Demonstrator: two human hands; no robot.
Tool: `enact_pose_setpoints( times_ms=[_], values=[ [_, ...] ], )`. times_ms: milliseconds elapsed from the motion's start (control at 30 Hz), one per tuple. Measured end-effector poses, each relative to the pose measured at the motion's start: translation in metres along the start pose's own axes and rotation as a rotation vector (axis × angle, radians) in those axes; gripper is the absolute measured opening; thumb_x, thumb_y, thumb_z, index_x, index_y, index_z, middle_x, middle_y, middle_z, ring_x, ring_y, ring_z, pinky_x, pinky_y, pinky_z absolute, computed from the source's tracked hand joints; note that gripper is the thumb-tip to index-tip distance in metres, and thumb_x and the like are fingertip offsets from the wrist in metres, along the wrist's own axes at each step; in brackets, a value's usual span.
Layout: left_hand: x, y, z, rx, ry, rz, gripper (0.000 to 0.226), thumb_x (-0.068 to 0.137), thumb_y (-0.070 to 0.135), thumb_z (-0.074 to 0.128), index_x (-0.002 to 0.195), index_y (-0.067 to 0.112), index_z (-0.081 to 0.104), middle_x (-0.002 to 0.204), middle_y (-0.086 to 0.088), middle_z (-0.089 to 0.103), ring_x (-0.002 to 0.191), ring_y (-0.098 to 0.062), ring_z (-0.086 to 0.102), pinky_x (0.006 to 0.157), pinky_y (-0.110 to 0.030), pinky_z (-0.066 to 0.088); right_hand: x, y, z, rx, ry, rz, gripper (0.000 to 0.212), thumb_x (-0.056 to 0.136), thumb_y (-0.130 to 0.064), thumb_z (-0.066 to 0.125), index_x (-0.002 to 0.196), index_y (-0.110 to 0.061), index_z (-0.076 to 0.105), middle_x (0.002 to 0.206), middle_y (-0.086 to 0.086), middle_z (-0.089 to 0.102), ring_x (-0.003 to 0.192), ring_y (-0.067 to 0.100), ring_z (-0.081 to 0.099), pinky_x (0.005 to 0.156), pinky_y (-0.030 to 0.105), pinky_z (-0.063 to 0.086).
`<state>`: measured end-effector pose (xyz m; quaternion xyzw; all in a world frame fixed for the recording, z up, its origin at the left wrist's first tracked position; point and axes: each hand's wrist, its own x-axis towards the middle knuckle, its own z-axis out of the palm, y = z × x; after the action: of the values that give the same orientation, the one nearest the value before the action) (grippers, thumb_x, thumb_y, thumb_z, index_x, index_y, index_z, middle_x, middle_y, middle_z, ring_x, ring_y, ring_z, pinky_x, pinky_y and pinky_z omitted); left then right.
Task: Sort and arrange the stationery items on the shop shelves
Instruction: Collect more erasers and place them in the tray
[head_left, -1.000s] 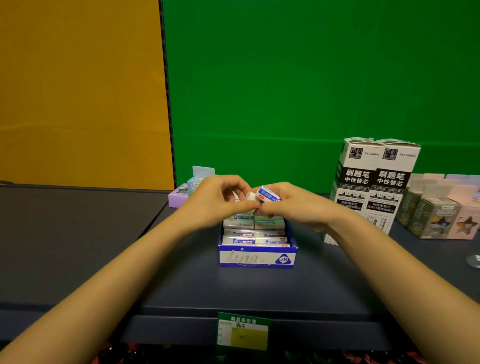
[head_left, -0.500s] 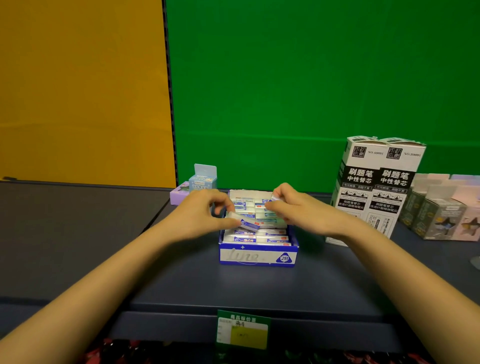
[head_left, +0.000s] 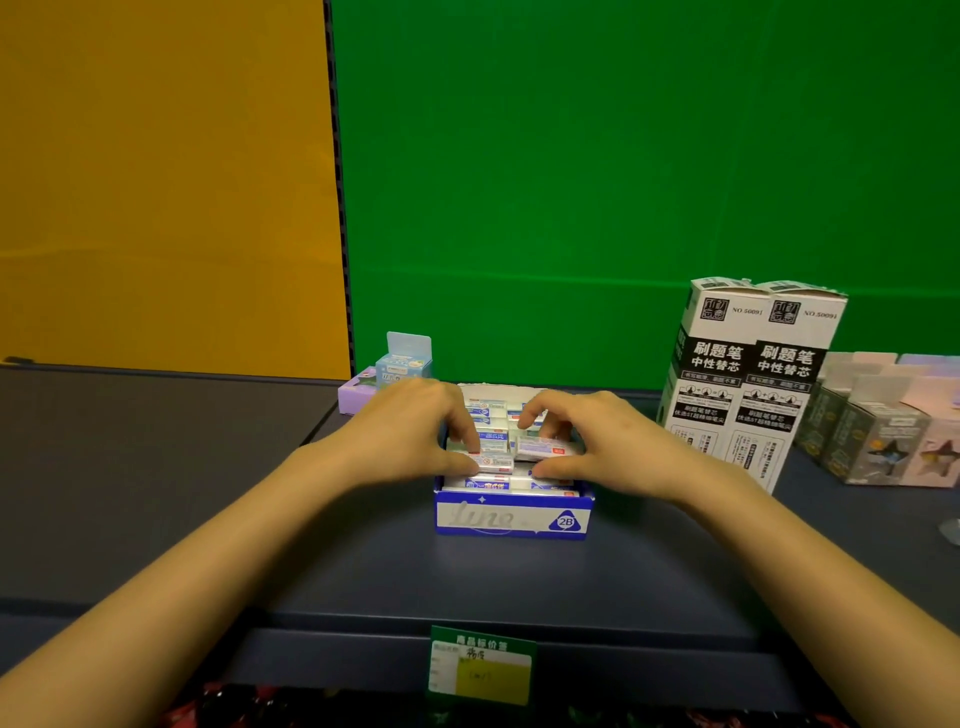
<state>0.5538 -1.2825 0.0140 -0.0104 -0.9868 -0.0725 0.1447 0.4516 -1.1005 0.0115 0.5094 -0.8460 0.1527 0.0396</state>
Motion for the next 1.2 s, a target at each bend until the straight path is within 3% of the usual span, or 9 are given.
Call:
enact_pose_setpoints(
  times_ms=[200,433,567,633,800,900,967,1067,1200],
  values=[
    [0.000,-0.003,0.001,-0.090,-0.033,-0.006,0.023,0.078,0.034,0.069,0.096,0.021,0.075,0.100,0.004,0.067,0.084,-0.010,0.057,0.071,-0.030,0.049,0.003,-0.002,0.002,0.011,0.011,-0.006,0.033,0.072,-0.029,0.075,0.090,-0.030,0.047,0.089,-0.010,0.059,0.082,0.013,0.057,0.072,0.025,0.044],
    [-0.002,-0.006,0.002,-0.127,-0.038,-0.002,0.022,0.078,0.033,0.069,0.095,0.020,0.075,0.102,0.006,0.069,0.083,-0.010,0.060,0.074,-0.038,0.054,0.000,0.002,0.002,0.033,-0.001,-0.003,0.031,0.072,-0.031,0.075,0.098,-0.021,0.061,0.085,-0.009,0.061,0.075,0.007,0.055,0.065,0.012,0.042],
    [-0.002,-0.008,0.003,-0.140,-0.041,-0.005,0.023,0.077,0.033,0.070,0.095,0.020,0.075,0.103,0.006,0.069,0.084,-0.011,0.060,0.075,-0.039,0.054,-0.001,0.005,-0.001,-0.008,0.006,0.008,0.019,0.074,-0.032,0.072,0.092,-0.026,0.068,0.087,-0.014,0.064,0.083,0.008,0.060,0.081,0.030,0.051],
    [-0.001,-0.009,0.002,-0.145,-0.044,-0.004,0.023,0.077,0.033,0.070,0.094,0.020,0.075,0.102,0.005,0.069,0.085,-0.012,0.061,0.076,-0.040,0.054,-0.002,0.006,0.000,-0.029,0.025,0.038,0.018,0.073,-0.033,0.072,0.090,-0.029,0.070,0.090,-0.012,0.068,0.083,0.008,0.061,0.080,0.036,0.052],
    [0.001,-0.011,0.003,-0.161,-0.054,0.019,0.022,0.078,0.030,0.070,0.095,0.018,0.075,0.102,0.004,0.069,0.085,-0.011,0.060,0.074,-0.035,0.053,0.000,0.003,-0.003,-0.025,0.022,0.057,0.017,0.074,-0.029,0.074,0.090,-0.025,0.075,0.082,-0.012,0.069,0.073,0.002,0.061,0.078,0.027,0.053],
    [-0.001,-0.014,0.002,-0.183,-0.060,0.028,0.023,0.078,0.033,0.069,0.095,0.020,0.075,0.103,0.005,0.068,0.088,-0.009,0.059,0.075,-0.034,0.053,0.000,-0.002,-0.010,-0.073,-0.024,0.053,0.018,0.075,-0.039,0.071,0.088,-0.028,0.075,0.088,-0.008,0.074,0.077,0.005,0.064,0.076,0.028,0.053],
    [-0.006,-0.018,-0.003,-0.224,0.005,0.021,0.021,0.076,0.035,0.069,0.089,0.020,0.076,0.093,0.006,0.068,0.084,-0.010,0.060,0.071,-0.030,0.051,0.004,-0.006,-0.016,-0.107,-0.038,0.086,0.024,0.075,-0.050,0.066,0.085,-0.030,0.075,0.087,-0.011,0.074,0.079,0.007,0.064,0.075,0.031,0.053],
    [-0.013,-0.034,-0.017,-0.316,0.183,-0.033,0.012,0.075,0.026,0.072,0.072,0.015,0.071,0.068,0.006,0.057,0.064,-0.008,0.051,0.056,-0.015,0.037,0.022,-0.010,-0.018,-0.050,0.012,0.096,0.027,0.080,-0.047,0.062,0.097,-0.028,0.071,0.087,-0.012,0.070,0.075,0.003,0.059,0.074,0.028,0.049],
    [-0.012,-0.066,-0.029,-0.393,0.306,-0.222,0.014,0.080,0.015,0.067,0.074,0.017,0.054,0.061,0.001,0.046,0.054,-0.009,0.037,0.056,-0.025,0.032,0.061,-0.025,-0.008,0.139,0.098,0.100,0.045,0.079,-0.038,0.067,0.117,-0.017,0.058,0.098,-0.006,0.064,0.085,0.011,0.059,0.086,0.030,0.048]
  ],
)
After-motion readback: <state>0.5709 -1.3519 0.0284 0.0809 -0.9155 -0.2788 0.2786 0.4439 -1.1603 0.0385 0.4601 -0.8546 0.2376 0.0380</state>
